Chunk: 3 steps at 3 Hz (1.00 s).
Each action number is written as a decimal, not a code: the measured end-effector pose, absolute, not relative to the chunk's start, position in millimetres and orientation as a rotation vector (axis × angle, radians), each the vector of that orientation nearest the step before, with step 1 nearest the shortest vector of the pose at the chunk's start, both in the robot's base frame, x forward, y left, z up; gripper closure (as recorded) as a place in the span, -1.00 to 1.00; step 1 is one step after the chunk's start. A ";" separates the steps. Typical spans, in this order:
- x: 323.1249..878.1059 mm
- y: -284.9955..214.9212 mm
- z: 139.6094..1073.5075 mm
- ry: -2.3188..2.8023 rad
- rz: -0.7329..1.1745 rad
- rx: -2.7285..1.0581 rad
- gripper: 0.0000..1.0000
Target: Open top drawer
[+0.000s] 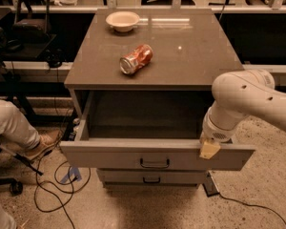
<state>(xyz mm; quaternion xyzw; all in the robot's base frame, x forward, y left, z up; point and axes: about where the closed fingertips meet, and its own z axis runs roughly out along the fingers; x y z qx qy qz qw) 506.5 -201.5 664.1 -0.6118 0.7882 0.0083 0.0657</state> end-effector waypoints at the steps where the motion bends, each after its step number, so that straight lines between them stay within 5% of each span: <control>1: 505.6 -201.9 663.6 2.379 0.026 -1.846 0.50; 3: 504.1 -202.1 662.1 2.381 0.028 -1.850 -0.61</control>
Offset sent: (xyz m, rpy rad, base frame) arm -0.0008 -0.0003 -0.0005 -0.0004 0.0012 -0.0001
